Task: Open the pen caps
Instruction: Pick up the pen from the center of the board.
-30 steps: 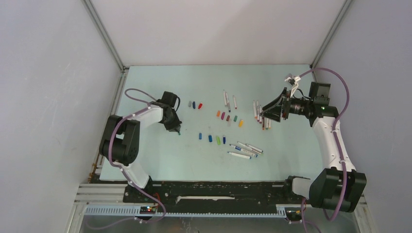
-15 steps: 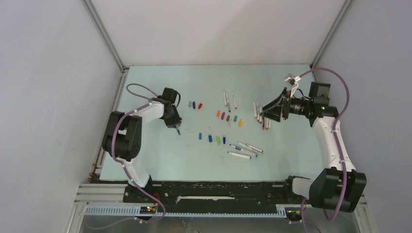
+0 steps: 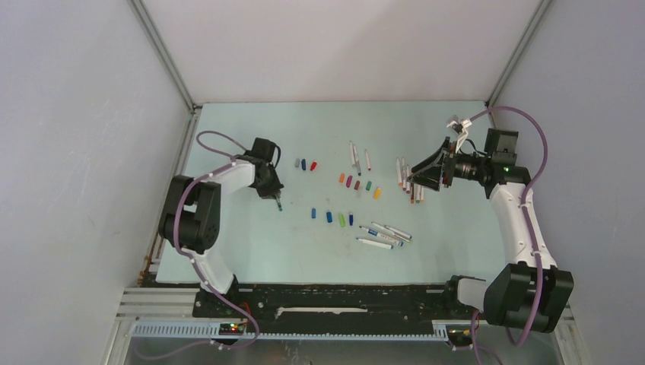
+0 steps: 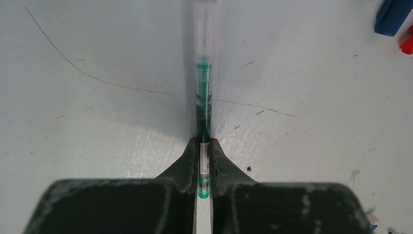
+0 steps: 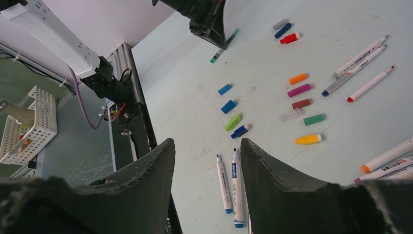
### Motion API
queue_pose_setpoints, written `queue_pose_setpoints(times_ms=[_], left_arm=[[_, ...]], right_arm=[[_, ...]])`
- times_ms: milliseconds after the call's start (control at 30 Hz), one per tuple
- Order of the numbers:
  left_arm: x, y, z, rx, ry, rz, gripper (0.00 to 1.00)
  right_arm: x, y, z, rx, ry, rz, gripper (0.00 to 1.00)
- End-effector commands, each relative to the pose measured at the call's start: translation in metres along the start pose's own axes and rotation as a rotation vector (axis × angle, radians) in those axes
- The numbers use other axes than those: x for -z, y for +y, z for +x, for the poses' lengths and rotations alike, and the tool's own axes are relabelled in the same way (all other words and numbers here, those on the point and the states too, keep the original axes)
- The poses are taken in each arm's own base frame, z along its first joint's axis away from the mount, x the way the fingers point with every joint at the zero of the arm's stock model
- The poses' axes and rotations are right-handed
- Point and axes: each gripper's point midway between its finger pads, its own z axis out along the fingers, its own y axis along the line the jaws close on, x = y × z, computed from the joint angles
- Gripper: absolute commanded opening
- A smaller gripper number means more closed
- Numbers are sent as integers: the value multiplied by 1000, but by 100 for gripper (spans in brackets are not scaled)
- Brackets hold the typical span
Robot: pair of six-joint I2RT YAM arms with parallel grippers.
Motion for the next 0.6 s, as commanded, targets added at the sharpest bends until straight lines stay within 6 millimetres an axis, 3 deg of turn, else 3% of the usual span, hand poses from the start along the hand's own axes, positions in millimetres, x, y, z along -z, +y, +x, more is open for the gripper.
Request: queue_pose_setpoints(times_ms=[0, 167, 333, 500, 567], left_arm=[[5, 10, 13, -13, -10, 13, 6], [33, -1, 6, -12, -128, 144, 1], [65, -23, 12, -9, -228, 364, 0], [118, -64, 15, -21, -369, 714, 0], [149, -85, 18, -57, -439, 870, 0]], right_arm=[[3, 9, -8, 56, -16, -19, 55], [3, 12, -6, 75, -13, -29, 55], [2, 22, 0, 125, -8, -72, 55], [-10, 41, 17, 216, 33, -157, 55], [-16, 52, 27, 267, 50, -215, 56]])
